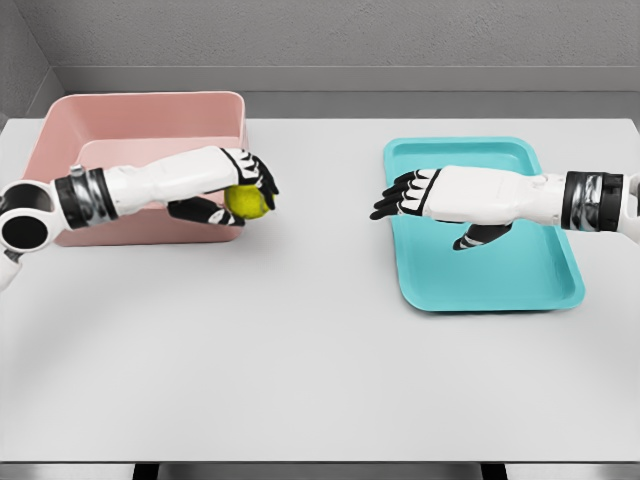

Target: Put the tennis from the blue tray into the pink basket with both arms

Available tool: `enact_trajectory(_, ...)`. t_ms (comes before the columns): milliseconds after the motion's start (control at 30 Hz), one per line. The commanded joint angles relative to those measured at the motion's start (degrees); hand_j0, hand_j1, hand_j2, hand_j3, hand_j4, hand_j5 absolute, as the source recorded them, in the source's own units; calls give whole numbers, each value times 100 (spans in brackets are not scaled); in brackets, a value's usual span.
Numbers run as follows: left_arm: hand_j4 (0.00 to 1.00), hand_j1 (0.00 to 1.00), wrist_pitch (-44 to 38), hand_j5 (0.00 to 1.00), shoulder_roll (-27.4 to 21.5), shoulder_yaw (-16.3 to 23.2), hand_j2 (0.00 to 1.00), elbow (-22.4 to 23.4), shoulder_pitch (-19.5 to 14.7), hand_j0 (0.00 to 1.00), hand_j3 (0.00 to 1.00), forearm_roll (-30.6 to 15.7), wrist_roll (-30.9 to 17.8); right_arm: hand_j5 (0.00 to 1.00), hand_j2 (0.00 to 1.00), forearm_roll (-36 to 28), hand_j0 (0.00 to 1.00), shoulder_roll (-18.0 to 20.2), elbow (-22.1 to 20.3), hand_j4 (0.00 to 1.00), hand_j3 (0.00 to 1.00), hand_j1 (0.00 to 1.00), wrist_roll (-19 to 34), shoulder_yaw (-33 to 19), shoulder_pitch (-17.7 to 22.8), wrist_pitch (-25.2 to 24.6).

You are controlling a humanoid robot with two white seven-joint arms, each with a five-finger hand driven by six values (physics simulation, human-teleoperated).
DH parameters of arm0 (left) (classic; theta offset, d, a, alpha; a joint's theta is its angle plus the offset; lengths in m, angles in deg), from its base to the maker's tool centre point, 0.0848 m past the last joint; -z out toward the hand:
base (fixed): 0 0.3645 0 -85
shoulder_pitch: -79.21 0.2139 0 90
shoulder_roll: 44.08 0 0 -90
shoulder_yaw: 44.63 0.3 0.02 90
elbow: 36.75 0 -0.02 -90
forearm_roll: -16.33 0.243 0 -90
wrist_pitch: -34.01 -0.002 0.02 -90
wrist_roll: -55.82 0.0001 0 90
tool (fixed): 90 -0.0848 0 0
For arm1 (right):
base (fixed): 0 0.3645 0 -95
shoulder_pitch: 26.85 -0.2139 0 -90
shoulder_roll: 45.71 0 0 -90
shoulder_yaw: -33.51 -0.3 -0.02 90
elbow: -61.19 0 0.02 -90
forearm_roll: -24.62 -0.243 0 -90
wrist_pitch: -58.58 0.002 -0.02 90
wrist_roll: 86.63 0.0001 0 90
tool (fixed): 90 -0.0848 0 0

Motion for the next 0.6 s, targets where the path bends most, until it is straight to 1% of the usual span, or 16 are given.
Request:
enact_trajectory(0, 54, 54, -8, 54, -17, -62, 54, 67, 0, 54, 54, -42, 1, 100, 100, -36, 100, 1, 11, 100, 100, 100, -3, -1, 0, -14)
enact_trajectory(133, 54, 54, -8, 54, -78, -150, 54, 93, 0, 54, 54, -42, 1, 100, 100, -36, 100, 1, 11, 100, 100, 100, -3, 8, 0, -14)
enact_trajectory(200, 54, 54, -8, 54, -78, -159, 54, 225, -9, 54, 54, -42, 1, 100, 100, -36, 100, 10, 28, 100, 100, 100, 6, 8, 0, -14)
enact_trajectory(400, 54, 54, -8, 54, -78, -238, 54, 374, -9, 54, 54, -42, 1, 100, 100, -36, 100, 19, 28, 100, 100, 100, -3, 8, -17, -14)
enact_trajectory(467, 54, 54, -8, 54, -96, -247, 54, 524, -26, 54, 54, -42, 10, 100, 100, -36, 100, 28, 37, 100, 100, 100, -3, 8, -18, -14)
enact_trajectory(567, 54, 54, -8, 54, -87, -387, 54, 770, -26, 54, 54, -42, 10, 100, 100, -36, 100, 28, 46, 100, 100, 100, -3, 8, -18, -14)
